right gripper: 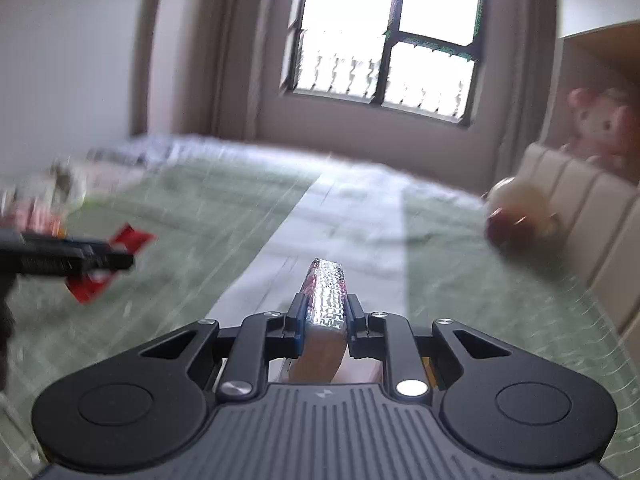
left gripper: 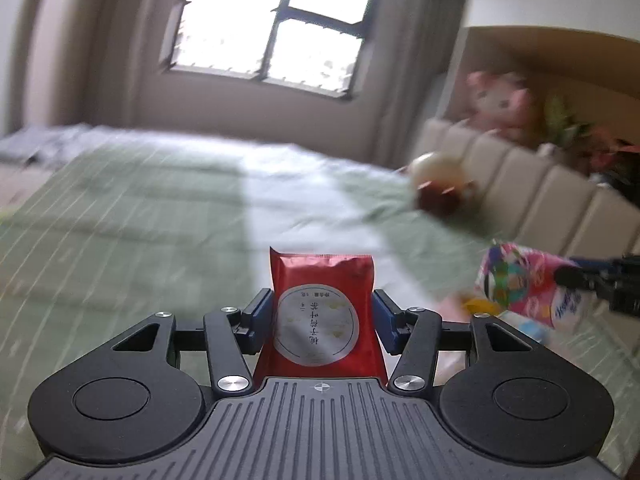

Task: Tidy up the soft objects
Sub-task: 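Grasp the red sachet with the left gripper while the right gripper grasps the pink cartoon tissue pack, then lower the red sachet and pink tissue pack into the pink box, open both grippers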

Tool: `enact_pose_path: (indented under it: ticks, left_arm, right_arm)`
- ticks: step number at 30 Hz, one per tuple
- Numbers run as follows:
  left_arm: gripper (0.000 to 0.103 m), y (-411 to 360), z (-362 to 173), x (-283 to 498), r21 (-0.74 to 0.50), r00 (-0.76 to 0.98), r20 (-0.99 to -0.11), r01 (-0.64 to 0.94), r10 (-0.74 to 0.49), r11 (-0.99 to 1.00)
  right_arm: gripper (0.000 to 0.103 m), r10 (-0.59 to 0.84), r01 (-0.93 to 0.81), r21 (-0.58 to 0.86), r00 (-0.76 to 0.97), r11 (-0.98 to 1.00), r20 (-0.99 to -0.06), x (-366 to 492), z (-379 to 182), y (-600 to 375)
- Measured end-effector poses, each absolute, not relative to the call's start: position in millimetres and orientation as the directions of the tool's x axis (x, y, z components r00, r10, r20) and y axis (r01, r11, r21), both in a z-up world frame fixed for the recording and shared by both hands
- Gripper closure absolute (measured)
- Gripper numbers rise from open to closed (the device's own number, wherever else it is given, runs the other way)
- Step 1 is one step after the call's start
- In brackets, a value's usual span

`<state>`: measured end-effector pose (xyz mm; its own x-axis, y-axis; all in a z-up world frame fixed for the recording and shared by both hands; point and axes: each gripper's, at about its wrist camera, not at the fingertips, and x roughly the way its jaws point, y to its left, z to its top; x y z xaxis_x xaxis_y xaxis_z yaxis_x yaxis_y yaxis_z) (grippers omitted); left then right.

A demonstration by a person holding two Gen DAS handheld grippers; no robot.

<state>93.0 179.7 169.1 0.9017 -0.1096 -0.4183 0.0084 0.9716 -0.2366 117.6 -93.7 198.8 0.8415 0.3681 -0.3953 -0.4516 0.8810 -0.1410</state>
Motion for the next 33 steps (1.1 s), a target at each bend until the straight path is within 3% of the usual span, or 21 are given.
enact_pose_path:
  ticks: [6,16,24,29,33]
  left_arm:
    - [0.045,69.4,207.8,136.0,-0.138,0.904,-0.380,0.156,-0.197,0.978]
    - [0.045,-93.2,186.2,177.3,-0.047,0.812,-0.467,0.373,-0.351,0.927]
    - [0.045,-129.0,138.9,214.2,-0.039,0.753,-0.571,0.374,-0.328,0.927]
    - [0.039,-112.7,103.2,245.1,-0.202,0.663,-0.629,0.365,-0.406,0.909]
    - [0.038,-99.9,86.3,255.1,-0.115,0.691,-0.671,0.263,-0.271,0.958]
  right_arm:
    - [0.084,0.303,-0.343,-0.116,0.914,0.932,-0.269,122.5,245.4,-180.9]
    - [0.084,0.227,-0.250,-0.047,0.930,0.967,-0.289,138.1,211.1,-281.9]
    - [0.084,0.249,-0.240,0.072,0.899,0.968,-0.361,172.2,155.7,-326.9]
    - [0.084,0.268,-0.239,0.122,0.874,0.963,-0.406,186.8,126.7,-336.4]
    - [0.084,0.296,-0.254,0.152,0.853,0.955,-0.429,194.5,111.9,-328.2]
